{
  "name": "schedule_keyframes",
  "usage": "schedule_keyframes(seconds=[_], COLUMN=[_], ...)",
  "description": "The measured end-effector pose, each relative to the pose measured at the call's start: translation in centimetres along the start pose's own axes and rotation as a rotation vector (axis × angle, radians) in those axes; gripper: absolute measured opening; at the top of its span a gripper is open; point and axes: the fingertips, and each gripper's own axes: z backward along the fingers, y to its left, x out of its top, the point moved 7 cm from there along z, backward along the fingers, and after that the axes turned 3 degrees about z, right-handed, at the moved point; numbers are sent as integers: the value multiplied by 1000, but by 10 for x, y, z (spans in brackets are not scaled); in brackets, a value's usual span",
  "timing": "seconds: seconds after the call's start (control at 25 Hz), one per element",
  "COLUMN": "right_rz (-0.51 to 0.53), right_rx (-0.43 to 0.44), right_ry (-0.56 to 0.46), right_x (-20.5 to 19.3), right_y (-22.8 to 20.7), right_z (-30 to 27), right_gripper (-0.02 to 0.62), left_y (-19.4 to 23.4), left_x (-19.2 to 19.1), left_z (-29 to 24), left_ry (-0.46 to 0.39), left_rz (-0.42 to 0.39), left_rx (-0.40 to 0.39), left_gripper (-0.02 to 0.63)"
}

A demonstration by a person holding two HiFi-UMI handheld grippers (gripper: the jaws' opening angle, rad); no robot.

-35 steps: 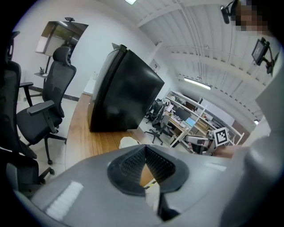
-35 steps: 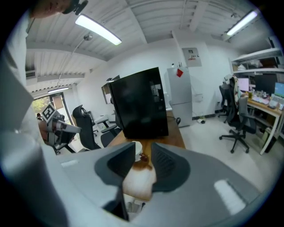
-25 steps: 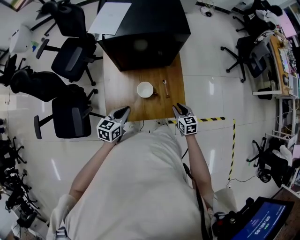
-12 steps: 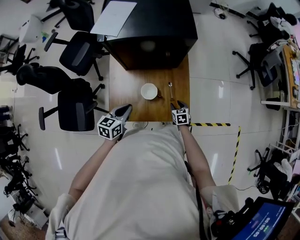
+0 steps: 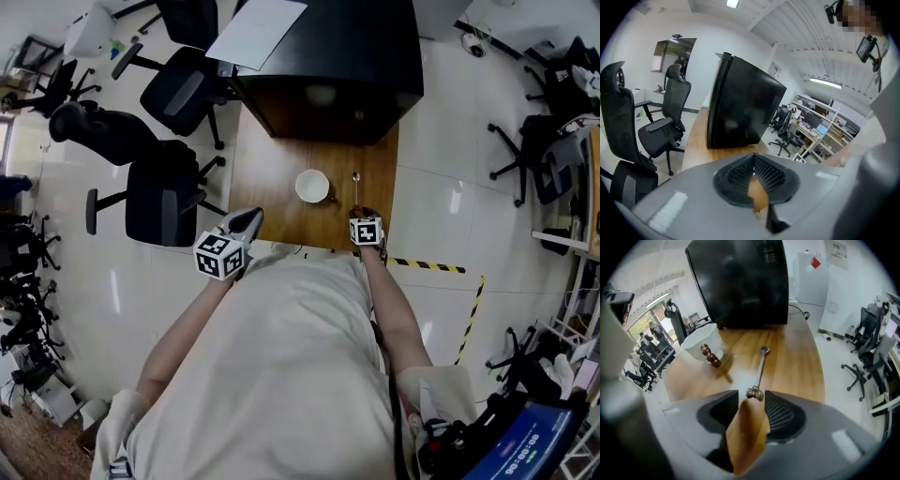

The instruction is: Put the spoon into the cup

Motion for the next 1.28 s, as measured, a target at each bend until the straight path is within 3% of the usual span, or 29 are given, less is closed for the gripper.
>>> schedule_keyframes(seconds=[0.4, 0.68, 0.76, 0.96, 1.16, 1.28], right_rz=[-41, -1, 26, 72, -66, -76], right_rx=[-26, -45, -58, -46, -35, -24], right_ry=[5, 64, 40, 34, 42, 21], right_x=[5, 7, 17, 22, 13, 15], right_y=[-5, -3, -2, -1, -7, -6], right_z=[-13, -19, -15, -13, -15, -7], right_gripper=[173, 166, 133, 130, 129, 127], left_y=[-1, -6, -8, -14, -19, -23], left_x=[-14, -25, -26, -30, -35, -38], left_z=[16, 24, 25, 26, 26, 25], left_ry=[-24, -37, -40, -50, -59, -61], left_rz=[68, 98, 104, 118, 128, 128], left_rx=[103, 154, 162, 174, 176, 171], left_gripper=[3, 3, 3, 3, 3, 3])
